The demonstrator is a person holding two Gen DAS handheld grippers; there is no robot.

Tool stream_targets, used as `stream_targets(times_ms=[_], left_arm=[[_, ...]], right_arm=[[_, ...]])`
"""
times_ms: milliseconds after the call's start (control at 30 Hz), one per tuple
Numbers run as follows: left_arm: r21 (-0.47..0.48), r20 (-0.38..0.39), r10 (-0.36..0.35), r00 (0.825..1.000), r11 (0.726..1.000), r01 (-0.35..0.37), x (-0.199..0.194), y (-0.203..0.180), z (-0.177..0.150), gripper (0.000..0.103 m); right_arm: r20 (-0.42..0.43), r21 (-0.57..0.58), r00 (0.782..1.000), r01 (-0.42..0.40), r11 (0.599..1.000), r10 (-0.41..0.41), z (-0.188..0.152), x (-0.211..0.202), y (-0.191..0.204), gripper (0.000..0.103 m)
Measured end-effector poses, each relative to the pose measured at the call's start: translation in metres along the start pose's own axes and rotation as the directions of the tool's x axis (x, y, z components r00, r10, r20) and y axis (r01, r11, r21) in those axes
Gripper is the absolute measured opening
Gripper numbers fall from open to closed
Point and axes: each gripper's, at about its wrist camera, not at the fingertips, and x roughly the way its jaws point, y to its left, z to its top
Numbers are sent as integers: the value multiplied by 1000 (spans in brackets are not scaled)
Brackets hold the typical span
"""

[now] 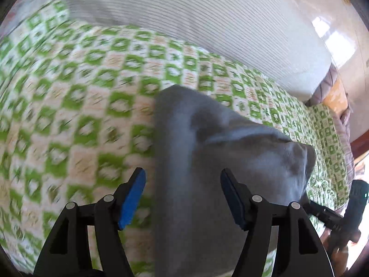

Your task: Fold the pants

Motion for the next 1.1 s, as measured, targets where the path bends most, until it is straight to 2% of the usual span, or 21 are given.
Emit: stream_targets(times_ms=[67,100,133,233,433,500,667,867,967,1033,1100], left_arm=[[-30,-14,-6,1000,1000,6,-1,11,-8,71],[-43,-25,-12,1000,999,11,1,16,-12,71],[-53,-33,-14,999,999,12,4,18,-14,72],[-93,-62,-28,998,995,22,14,25,-24,72],[-121,-112,-74,991,991,61,36,19,-33,72],[-112,-111,-79,991,991,67,39,14,-32,72],[-81,-108,-64,992,995,55,45,1,-20,72],[-50,-121,-32,992,998,26,57,-8,-14,74],[-49,-120,-27,992,999,22,59,-11,-14,75],[-42,-116,-19,993,999,14,60,-13,-15,77],[-35,-115,-15,993,999,11,62,-14,-15,79]], right_arm=[[17,24,1000,-24,999,24,5,-3,0,70],[24,33,999,-33,999,32,8,-4,0,82],[31,39,999,-32,999,30,11,-3,1,88],[43,60,999,-30,998,27,21,2,0,88],[-7,158,987,-156,975,159,24,31,-13,88],[-12,184,984,-172,968,177,22,36,-15,88],[31,186,979,-202,961,200,24,32,-16,88],[28,207,974,-225,952,224,21,43,-17,93],[17,174,969,-247,953,248,19,44,-8,95],[14,163,956,-292,942,294,18,47,-2,96],[17,144,959,-282,948,283,18,51,4,96]])
